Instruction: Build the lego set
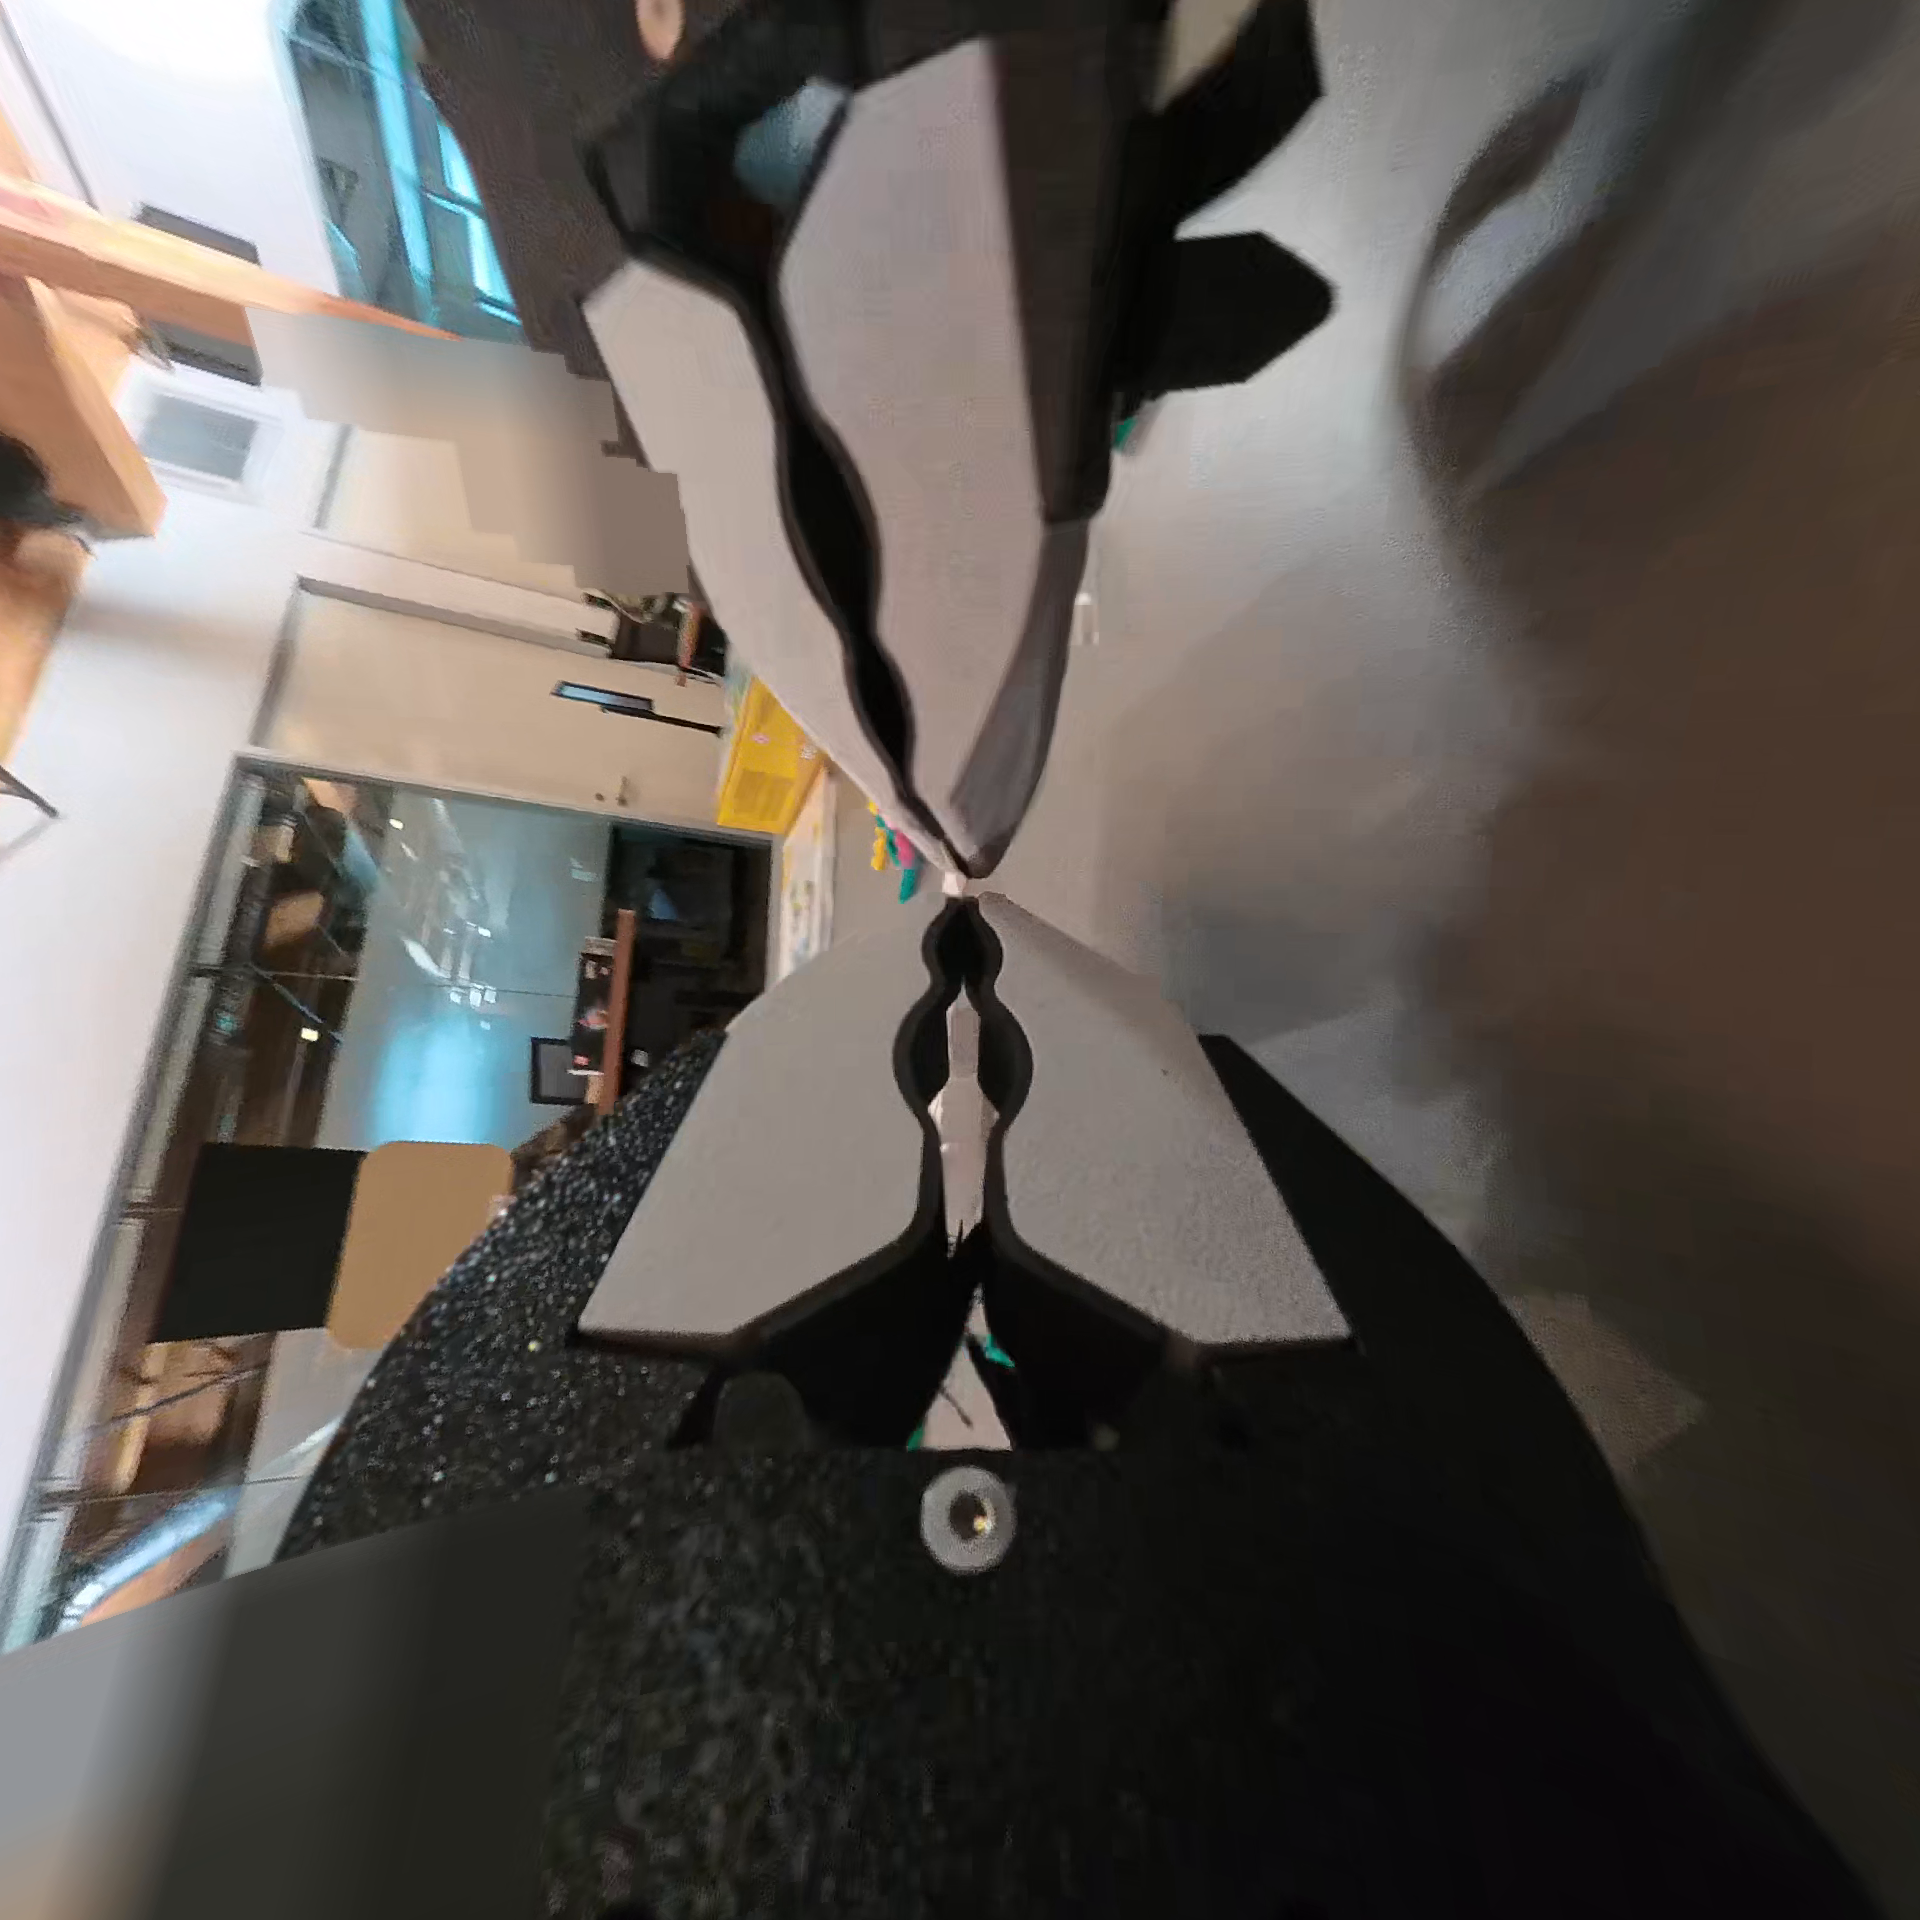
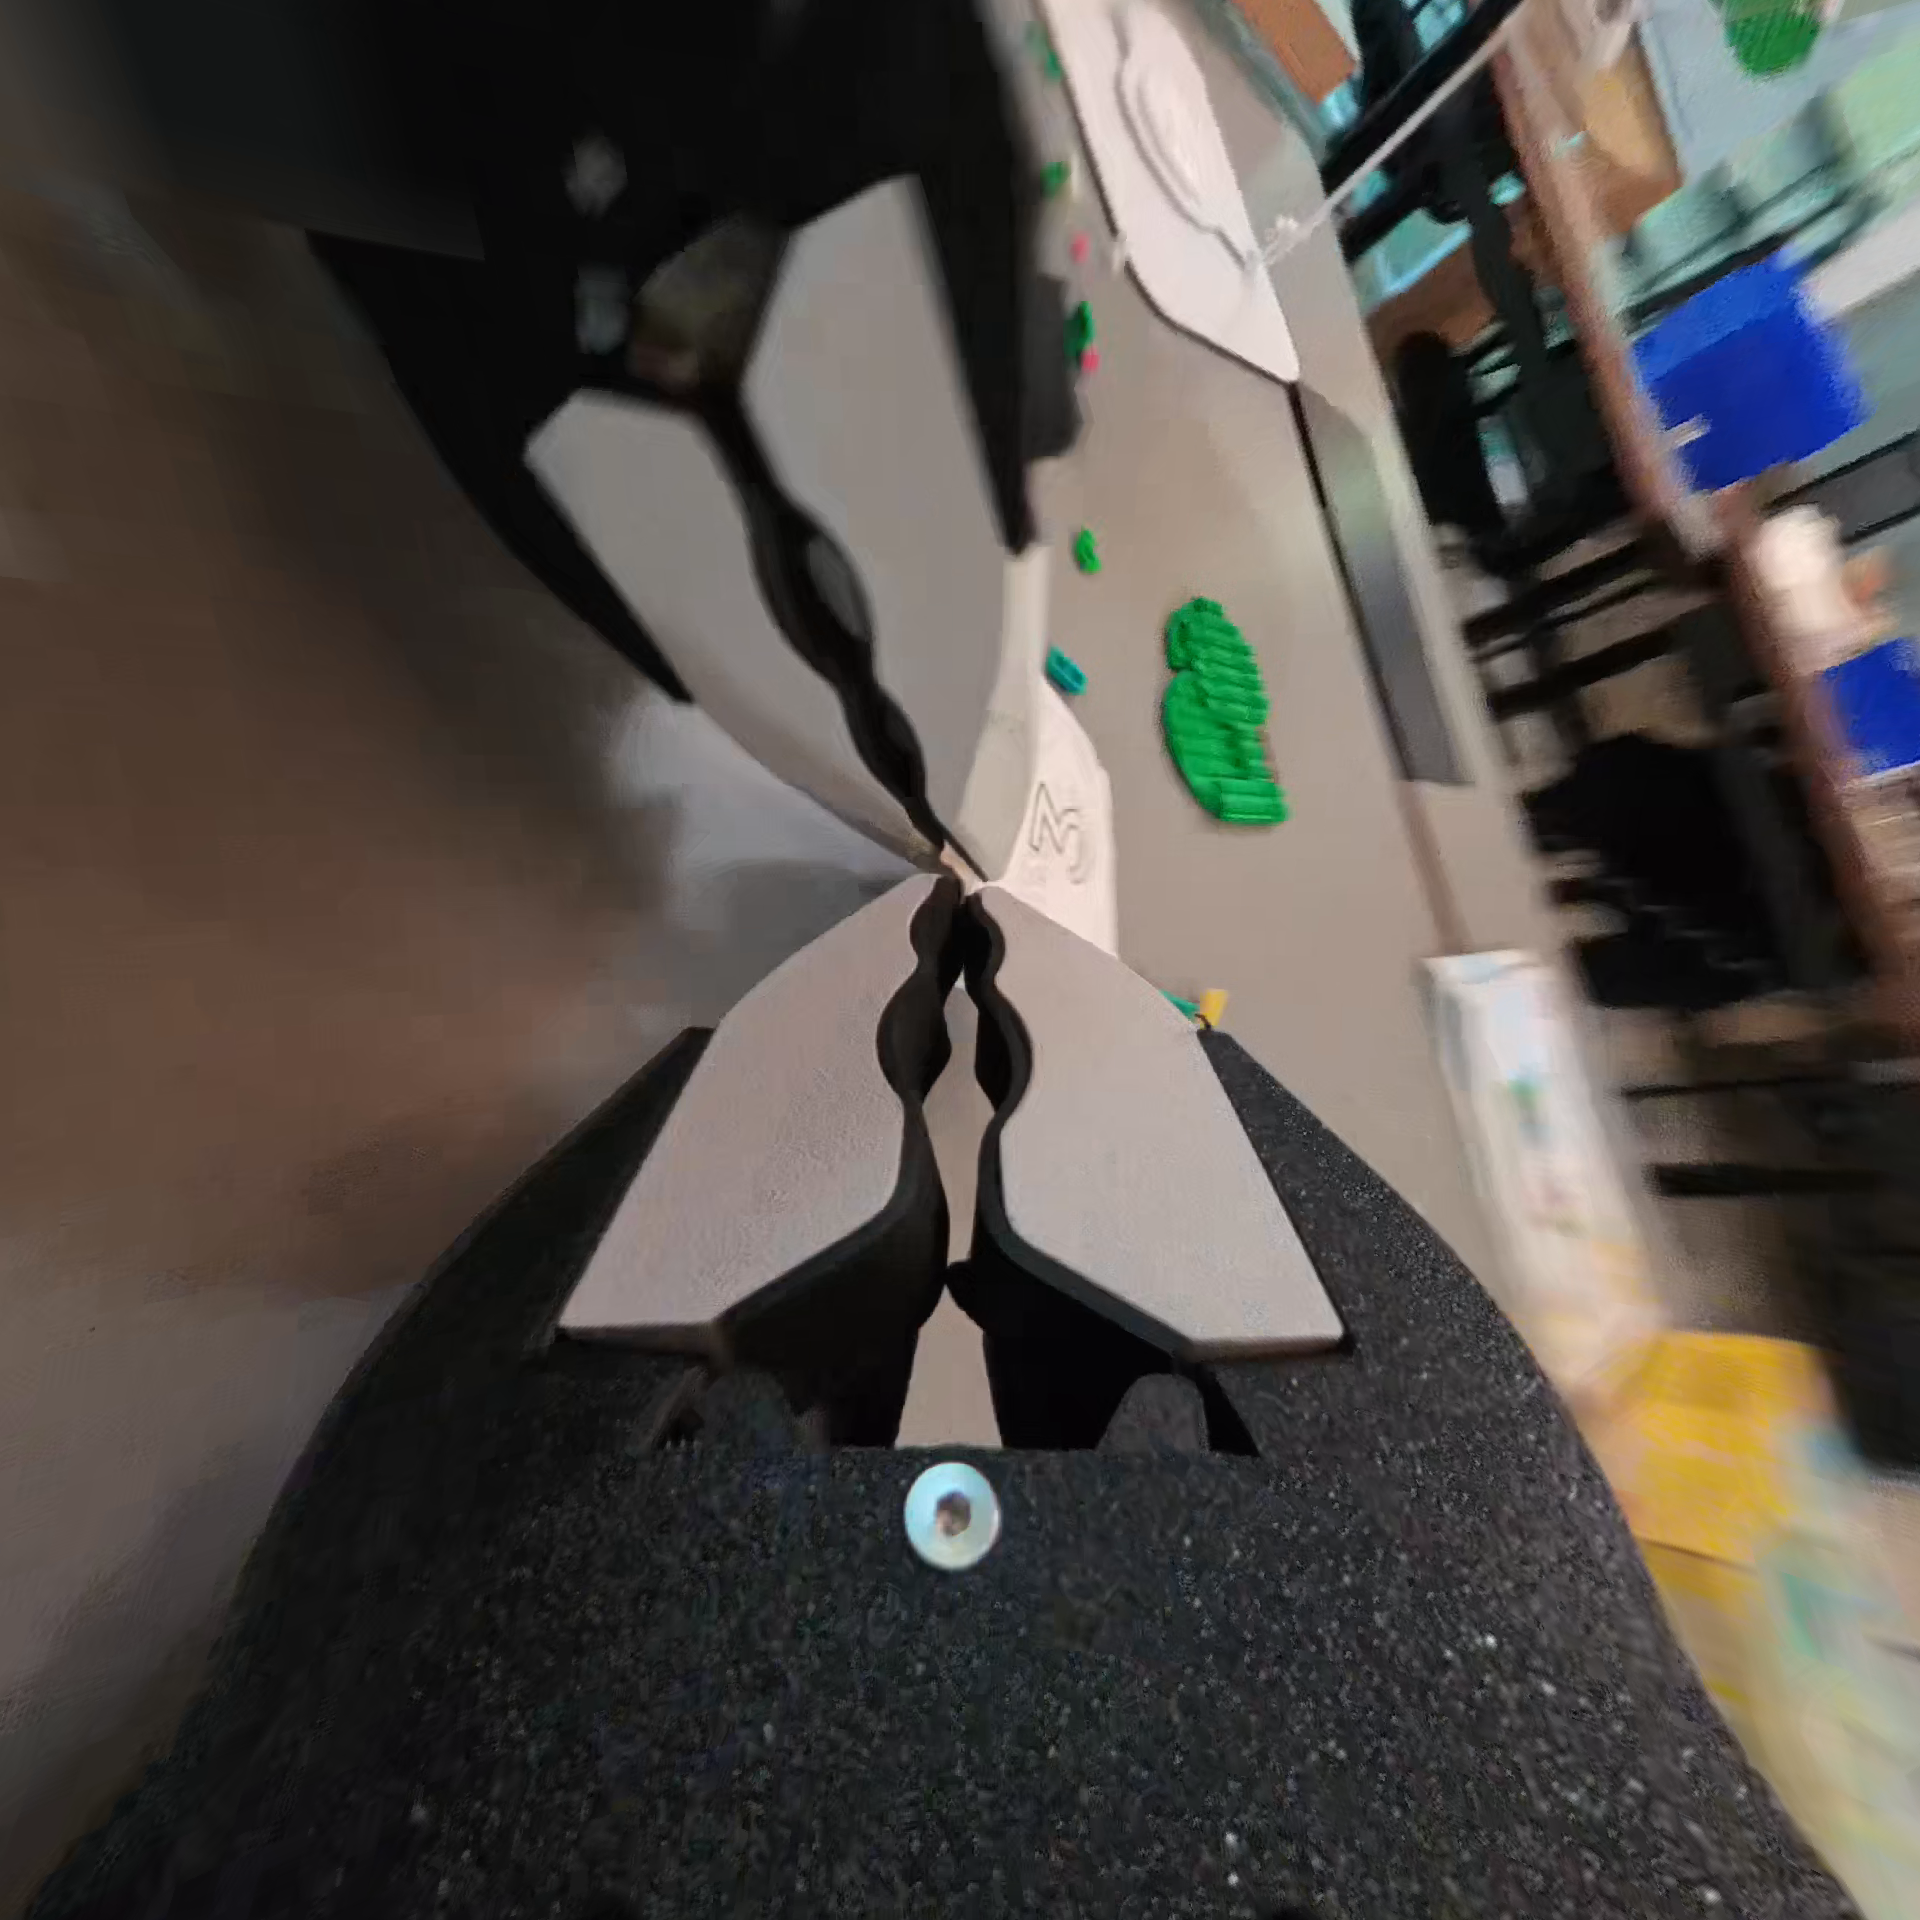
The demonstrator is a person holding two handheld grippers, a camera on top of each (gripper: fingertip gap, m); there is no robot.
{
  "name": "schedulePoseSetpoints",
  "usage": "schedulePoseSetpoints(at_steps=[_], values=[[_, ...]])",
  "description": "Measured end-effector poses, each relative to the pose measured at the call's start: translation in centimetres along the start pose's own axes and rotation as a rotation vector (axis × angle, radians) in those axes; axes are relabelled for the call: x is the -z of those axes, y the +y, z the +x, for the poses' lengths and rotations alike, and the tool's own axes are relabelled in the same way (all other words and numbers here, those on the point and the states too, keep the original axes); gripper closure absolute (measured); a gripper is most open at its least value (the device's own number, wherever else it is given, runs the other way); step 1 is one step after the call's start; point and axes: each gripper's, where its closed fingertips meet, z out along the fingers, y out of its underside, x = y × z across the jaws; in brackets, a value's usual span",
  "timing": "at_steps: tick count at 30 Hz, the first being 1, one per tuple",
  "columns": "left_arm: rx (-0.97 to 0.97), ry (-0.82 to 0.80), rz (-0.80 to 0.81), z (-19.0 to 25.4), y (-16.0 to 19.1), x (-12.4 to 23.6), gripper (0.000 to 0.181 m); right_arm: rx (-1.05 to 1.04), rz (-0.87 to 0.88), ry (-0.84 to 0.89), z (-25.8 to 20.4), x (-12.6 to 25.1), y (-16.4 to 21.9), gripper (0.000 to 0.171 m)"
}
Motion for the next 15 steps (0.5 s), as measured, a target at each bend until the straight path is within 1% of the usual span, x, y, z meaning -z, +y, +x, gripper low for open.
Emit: schedulePoseSetpoints(at_steps=[2,3,4,10,15], values=[[-0.049,-0.063,0.024,-0.9,-0.7,0.5,0.181,-0.303,0.152,-0.165,0.1,0.7,-1.0,0.171],[-0.079,-0.089,0.026,-1.2,-0.9,0.6,0.181,-0.422,0.214,-0.239,0.1,1.1,-1.4,0.171],[-0.102,-0.101,0.027,-1.3,-1.0,0.6,0.181,-0.497,0.255,-0.285,0.2,1.2,-1.6,0.171],[-0.191,-0.112,0.006,-0.5,-0.1,0.6,0.181,-0.701,0.323,-0.367,-0.3,0.2,-1.5,0.171],[-0.266,-0.121,0.003,0.2,0.2,0.8,0.181,-0.795,0.326,-0.422,-1.0,-0.3,-1.3,0.171]])
